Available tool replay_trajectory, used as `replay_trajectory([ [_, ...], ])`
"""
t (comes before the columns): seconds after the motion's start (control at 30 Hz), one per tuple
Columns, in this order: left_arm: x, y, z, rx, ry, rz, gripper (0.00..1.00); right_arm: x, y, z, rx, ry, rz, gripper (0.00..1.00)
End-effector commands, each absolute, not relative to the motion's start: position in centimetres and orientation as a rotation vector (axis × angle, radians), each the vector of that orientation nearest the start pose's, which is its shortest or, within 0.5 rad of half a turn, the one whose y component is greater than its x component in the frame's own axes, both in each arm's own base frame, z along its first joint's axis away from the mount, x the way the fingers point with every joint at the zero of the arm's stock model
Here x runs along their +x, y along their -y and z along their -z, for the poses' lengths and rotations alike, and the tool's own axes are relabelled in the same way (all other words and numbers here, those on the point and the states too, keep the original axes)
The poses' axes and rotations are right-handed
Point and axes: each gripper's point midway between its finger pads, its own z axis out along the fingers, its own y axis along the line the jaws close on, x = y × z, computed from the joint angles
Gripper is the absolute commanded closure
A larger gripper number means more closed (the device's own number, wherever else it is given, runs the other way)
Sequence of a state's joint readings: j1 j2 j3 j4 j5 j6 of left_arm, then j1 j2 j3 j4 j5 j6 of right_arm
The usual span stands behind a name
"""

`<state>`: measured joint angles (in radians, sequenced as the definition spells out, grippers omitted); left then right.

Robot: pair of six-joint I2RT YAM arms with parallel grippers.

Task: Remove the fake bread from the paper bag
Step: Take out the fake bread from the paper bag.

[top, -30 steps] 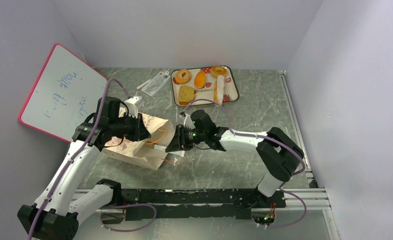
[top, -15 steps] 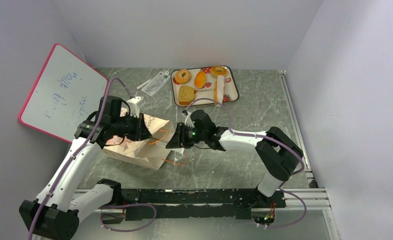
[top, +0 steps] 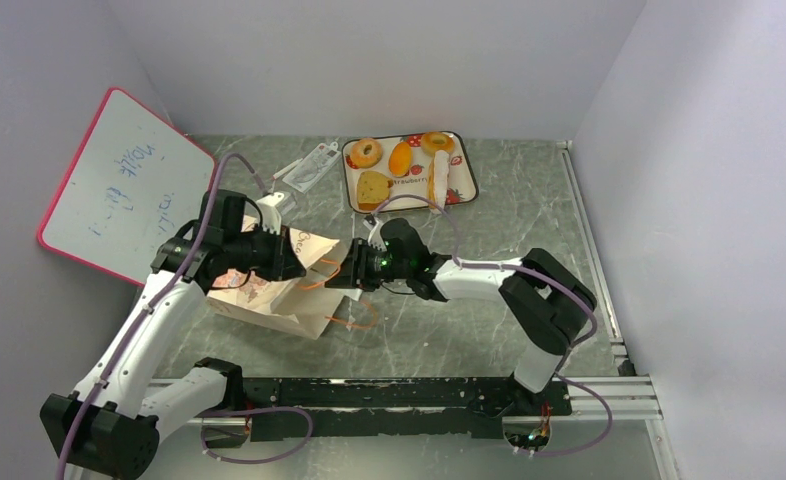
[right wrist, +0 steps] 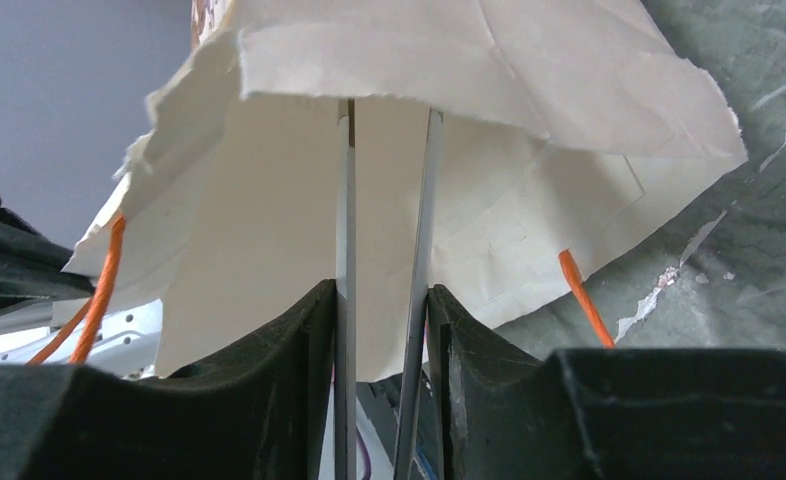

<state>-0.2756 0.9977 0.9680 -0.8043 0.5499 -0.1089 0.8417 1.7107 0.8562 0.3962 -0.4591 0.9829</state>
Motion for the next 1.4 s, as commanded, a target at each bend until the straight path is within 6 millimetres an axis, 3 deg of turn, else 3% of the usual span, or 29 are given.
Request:
replay_trajectory([
  [0.0,20.8,16.4,-21.3,0.495,-2.307,0.886,0.93,22.4,-41.1,-12.1,-0.166,-2.313,-1.554,0.60],
  [0.57,20.6,16.8,-21.5,0.521,-2.304,0.926,0.93,23.1,-43.1,-11.6,-0.181,-2.230,-1.688,0.60],
  [0.67,20.5,16.7,-21.6,0.520,-2.303,0.923,0.93,23.1,-43.3,-11.8,-0.183,-2.209,-1.715,0.68],
  [0.8,20.5,16.5,-21.8,0.513,-2.291,0.907,0.93,23.0,-43.0,-12.6,-0.186,-2.193,-1.712,0.90],
  [0.9,20.7,16.3,-22.0,0.495,-2.279,0.884,0.93,22.9,-42.5,-13.2,-0.199,-2.195,-1.688,1.00],
  [1.37,26.2,12.6,-26.1,0.219,-2.176,0.544,0.93,20.6,-36.8,-15.9,-0.210,-2.275,-1.452,1.00],
])
